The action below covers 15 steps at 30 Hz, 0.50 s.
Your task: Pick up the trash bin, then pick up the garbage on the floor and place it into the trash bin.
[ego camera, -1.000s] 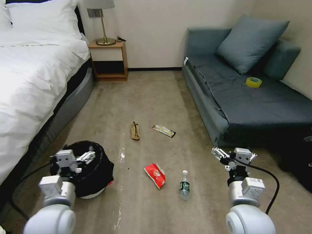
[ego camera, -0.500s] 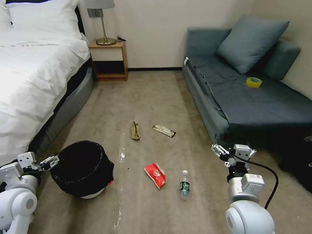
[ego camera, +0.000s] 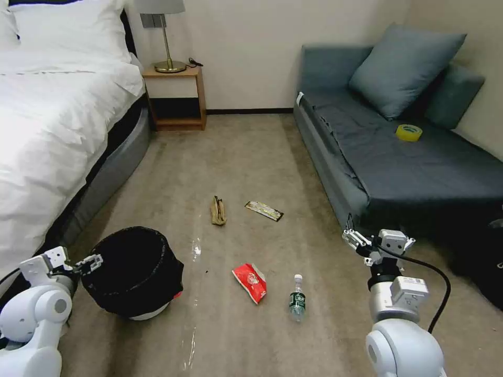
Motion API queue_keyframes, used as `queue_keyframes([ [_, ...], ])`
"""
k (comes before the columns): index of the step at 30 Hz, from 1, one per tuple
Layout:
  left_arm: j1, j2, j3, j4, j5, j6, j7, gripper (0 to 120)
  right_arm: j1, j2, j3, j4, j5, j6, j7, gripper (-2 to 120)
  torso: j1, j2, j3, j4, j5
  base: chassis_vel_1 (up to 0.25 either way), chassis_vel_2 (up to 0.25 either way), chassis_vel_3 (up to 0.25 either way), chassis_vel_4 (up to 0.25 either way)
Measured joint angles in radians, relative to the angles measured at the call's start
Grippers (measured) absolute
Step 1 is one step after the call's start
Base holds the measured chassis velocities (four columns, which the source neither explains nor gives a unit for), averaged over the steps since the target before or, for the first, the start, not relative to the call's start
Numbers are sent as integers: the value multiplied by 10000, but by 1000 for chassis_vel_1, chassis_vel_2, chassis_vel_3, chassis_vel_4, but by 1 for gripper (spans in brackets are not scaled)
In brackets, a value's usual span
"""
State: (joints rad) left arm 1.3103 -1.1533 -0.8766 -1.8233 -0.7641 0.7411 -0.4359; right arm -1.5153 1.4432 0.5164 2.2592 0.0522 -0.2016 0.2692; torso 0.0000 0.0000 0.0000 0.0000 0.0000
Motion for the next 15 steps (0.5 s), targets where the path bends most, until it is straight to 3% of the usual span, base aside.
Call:
queue_keyframes([
  [7,-32,-2,55,383,-3,-17,-14,100,63,30,-5,-47,-1,13,8,100,0,0,0,0,0,0,0,0,0],
  [12,-16,24,98,566,-94,-32,-13,90,83,64,-13,-92,-26,62,26,100,0,-1,0,0,0,0,0,0,0],
  [15,-40,14,145,654,-145,-38,-11,75,98,69,-13,-95,-37,83,40,100,1,0,0,0,0,0,0,0,0],
])
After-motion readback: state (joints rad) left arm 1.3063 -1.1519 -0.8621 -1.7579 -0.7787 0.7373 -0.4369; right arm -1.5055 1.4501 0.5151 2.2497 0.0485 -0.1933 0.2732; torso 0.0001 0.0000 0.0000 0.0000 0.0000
